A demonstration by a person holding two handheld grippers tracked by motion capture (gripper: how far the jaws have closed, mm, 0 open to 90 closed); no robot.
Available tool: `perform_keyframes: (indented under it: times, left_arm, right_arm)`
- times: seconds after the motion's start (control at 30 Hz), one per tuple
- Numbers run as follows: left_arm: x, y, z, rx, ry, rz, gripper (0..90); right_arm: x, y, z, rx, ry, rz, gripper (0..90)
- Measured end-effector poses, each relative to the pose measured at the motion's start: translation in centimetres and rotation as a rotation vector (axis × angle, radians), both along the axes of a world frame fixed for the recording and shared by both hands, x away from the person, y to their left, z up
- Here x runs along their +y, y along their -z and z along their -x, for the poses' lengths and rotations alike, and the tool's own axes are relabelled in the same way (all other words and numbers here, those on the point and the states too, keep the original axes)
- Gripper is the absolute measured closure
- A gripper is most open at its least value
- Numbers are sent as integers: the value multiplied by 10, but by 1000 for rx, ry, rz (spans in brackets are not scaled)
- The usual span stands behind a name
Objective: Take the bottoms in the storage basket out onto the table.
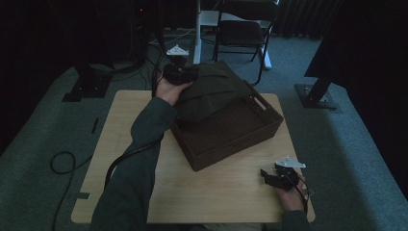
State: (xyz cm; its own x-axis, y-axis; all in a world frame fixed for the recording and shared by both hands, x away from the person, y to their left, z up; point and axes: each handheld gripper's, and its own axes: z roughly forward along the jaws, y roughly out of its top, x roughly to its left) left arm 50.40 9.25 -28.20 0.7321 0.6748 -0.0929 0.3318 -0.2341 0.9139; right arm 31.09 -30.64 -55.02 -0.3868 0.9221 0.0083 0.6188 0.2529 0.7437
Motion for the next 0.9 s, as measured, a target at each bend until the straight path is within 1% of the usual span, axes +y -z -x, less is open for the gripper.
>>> perform_keyframes:
  times: [0.1, 0.23, 0.43, 0.5, 0.63, 0.77, 0.87, 0.9]
  left_arm:
    - [2, -4, -2, 2, -9, -3, 755]
    - [3, -10, -2, -13, -21, -13, 756]
    - [8, -17, 0, -33, -39, -6, 756]
    - [9, -19, 0, -39, -46, -19, 756]
    - [12, -23, 0, -49, -57, -27, 756]
    - [17, -25, 0, -48, -66, -18, 756]
    - [21, -27, 1, -70, -75, -17, 756]
    - [21, -27, 1, -70, -75, -17, 756]
  right_arm:
    - [0, 0, 0, 0, 0, -1, 285]
    - [0, 0, 0, 0, 0, 0, 285]
    - [0, 0, 0, 0, 0, 0, 285]
    - [0, 0, 0, 0, 0, 0, 285]
    - [0, 0, 0, 0, 0, 0, 285]
    - [0, 0, 0, 0, 0, 0, 285]
    - [0, 0, 0, 1, 0, 0, 285]
    - [0, 0, 0, 1, 0, 0, 285]
